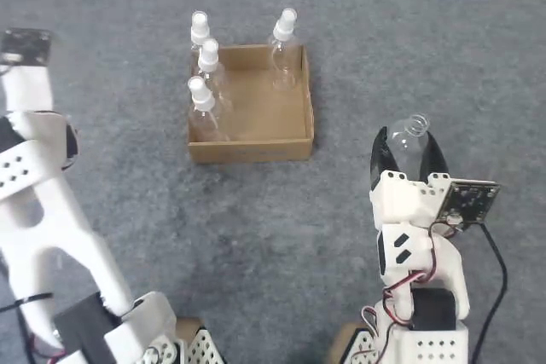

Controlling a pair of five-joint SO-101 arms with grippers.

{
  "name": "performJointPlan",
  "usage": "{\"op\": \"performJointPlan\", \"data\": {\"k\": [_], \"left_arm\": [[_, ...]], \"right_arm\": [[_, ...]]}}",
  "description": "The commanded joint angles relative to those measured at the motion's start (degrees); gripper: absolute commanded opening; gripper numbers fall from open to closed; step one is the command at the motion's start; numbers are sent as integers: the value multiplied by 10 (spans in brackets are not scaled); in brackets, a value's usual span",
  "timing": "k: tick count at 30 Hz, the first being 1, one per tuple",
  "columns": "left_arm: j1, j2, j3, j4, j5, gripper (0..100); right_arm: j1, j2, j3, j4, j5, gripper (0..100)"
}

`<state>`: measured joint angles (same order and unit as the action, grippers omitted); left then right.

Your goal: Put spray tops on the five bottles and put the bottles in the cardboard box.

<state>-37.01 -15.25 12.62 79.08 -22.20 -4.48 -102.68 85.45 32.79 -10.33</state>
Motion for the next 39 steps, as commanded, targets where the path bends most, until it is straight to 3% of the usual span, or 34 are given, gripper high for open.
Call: {"op": "performJointPlan", "data": {"k": [1,12,25,39], "left_arm": [[-14,-33,-6,-35,50,13],[-25,-33,-6,-60,132,13],[-23,-33,-5,-40,137,13],[89,-226,119,-35,157,13]], "right_arm": [[0,-13,-5,1,10,37],[-4,-13,-4,1,10,37],[-4,-13,-4,1,10,37],[-4,-13,-4,1,10,37]]}}
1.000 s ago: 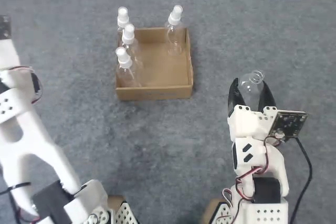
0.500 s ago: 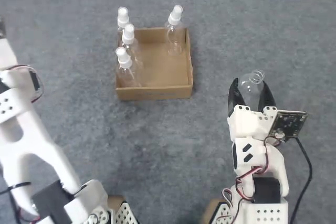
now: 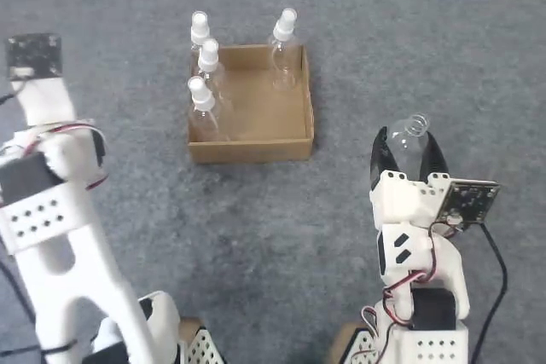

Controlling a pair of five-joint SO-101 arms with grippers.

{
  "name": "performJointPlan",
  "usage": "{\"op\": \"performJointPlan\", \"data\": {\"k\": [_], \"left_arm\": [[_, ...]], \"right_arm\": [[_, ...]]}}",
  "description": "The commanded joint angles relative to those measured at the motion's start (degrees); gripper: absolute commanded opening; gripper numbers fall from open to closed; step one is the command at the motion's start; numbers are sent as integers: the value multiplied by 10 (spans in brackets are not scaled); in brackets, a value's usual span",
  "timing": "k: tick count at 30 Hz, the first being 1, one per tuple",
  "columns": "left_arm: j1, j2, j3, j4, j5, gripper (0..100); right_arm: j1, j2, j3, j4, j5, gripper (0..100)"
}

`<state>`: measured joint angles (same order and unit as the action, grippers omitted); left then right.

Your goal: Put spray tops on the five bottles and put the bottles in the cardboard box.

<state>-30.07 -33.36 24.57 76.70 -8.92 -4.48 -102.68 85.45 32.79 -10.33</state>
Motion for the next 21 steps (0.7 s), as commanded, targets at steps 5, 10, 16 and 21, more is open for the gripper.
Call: {"op": "performJointPlan", "data": {"k": [5,10,16,21], "left_arm": [[22,-50,-8,-11,59,13],[22,-50,-23,-11,84,13],[60,-134,-11,-13,99,13],[106,-234,46,-52,129,13]], "right_arm": [[-4,-13,-4,1,10,37],[-5,-13,-4,1,10,37],[-35,-13,-4,7,45,37],[-65,-13,-1,22,62,37]]}}
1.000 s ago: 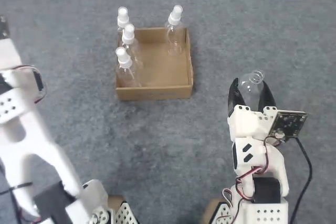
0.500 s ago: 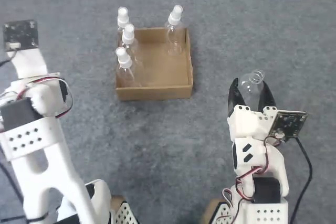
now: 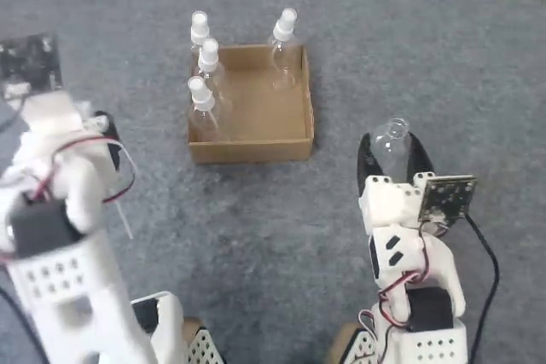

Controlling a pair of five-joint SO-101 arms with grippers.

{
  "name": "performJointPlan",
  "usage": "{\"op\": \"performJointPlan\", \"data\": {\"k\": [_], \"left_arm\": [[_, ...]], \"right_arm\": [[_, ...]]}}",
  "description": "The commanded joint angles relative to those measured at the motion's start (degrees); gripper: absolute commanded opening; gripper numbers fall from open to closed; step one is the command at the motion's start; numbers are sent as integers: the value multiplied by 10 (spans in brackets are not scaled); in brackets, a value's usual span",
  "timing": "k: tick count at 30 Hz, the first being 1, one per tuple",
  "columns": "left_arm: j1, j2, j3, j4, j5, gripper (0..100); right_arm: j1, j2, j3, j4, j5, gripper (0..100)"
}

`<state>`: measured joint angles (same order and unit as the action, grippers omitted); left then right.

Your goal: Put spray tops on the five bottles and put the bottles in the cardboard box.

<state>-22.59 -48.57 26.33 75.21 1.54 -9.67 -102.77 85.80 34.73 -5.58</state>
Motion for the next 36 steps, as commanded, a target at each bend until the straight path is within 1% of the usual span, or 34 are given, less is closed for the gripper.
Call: {"op": "performJointPlan", "data": {"k": [1,8,14,22,26,31,36], "left_arm": [[40,-98,39,-40,30,13],[101,-197,65,-49,61,13],[158,-248,66,-85,75,13],[234,-285,66,-130,102,13],[257,-298,67,-155,118,13],[287,-299,73,-177,130,13],[324,-319,121,-242,143,13]], "right_arm": [[-14,-12,-4,2,15,37],[-24,-12,-3,2,16,37],[-91,-13,8,15,79,37],[-122,-13,17,15,85,37],[-138,-13,25,13,86,37],[-186,-13,42,11,134,37],[-229,-13,57,9,150,37]]}}
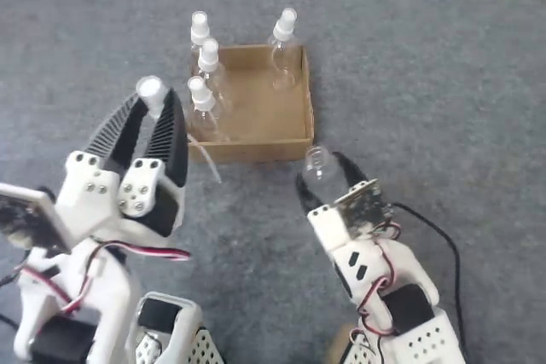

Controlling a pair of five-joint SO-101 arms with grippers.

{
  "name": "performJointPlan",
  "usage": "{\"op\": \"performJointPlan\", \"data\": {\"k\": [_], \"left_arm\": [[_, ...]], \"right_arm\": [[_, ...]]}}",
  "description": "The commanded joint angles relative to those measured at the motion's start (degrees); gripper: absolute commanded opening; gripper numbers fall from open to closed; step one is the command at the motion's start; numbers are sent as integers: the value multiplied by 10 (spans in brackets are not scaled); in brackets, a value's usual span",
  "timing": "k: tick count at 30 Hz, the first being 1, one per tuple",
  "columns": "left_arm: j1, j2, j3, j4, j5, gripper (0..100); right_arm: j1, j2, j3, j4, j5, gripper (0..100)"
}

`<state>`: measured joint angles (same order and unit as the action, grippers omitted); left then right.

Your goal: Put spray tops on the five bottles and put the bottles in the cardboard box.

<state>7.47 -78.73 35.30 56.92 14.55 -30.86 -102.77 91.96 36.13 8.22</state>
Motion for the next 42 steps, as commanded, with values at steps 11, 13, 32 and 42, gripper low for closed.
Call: {"op": "performJointPlan", "data": {"k": [11,13,32,42], "left_arm": [[31,-171,174,-116,42,13],[33,-195,193,-121,42,13],[74,-255,238,-120,43,14],[93,-255,242,-121,40,15]], "right_arm": [[-75,-13,17,-6,13,39],[-83,-13,18,-6,13,39],[-160,-2,45,-32,80,38],[-163,-2,46,-32,79,38]]}}
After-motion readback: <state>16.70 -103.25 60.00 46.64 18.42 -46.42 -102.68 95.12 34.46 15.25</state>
